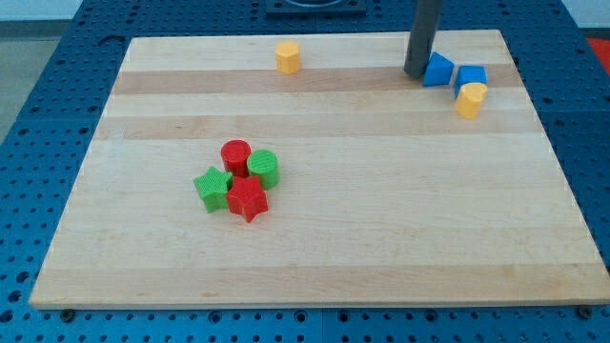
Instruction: Move your arm towards top left
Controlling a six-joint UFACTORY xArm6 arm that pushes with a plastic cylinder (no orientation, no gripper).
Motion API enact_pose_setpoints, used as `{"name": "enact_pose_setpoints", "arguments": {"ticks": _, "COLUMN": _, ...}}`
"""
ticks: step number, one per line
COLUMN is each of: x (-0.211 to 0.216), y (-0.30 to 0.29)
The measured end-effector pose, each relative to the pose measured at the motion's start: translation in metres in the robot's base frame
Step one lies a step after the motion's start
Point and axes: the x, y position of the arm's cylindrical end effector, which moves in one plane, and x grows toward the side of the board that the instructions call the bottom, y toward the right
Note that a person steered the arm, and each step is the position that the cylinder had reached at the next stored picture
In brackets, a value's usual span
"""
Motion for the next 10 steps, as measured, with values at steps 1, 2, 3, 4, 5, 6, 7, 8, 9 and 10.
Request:
{"name": "enact_pose_setpoints", "arguments": {"ticks": 1, "x": -0.001, "y": 0.016}}
{"name": "enact_pose_setpoints", "arguments": {"ticks": 2, "x": -0.001, "y": 0.020}}
{"name": "enact_pose_setpoints", "arguments": {"ticks": 3, "x": -0.006, "y": 0.020}}
{"name": "enact_pose_setpoints", "arguments": {"ticks": 4, "x": -0.008, "y": 0.011}}
{"name": "enact_pose_setpoints", "arguments": {"ticks": 5, "x": 0.005, "y": -0.045}}
{"name": "enact_pose_setpoints", "arguments": {"ticks": 6, "x": 0.014, "y": -0.131}}
{"name": "enact_pose_setpoints", "arguments": {"ticks": 7, "x": 0.013, "y": -0.220}}
{"name": "enact_pose_setpoints", "arguments": {"ticks": 8, "x": 0.011, "y": -0.297}}
{"name": "enact_pose_setpoints", "arguments": {"ticks": 9, "x": 0.001, "y": -0.355}}
{"name": "enact_pose_setpoints", "arguments": {"ticks": 10, "x": -0.039, "y": -0.360}}
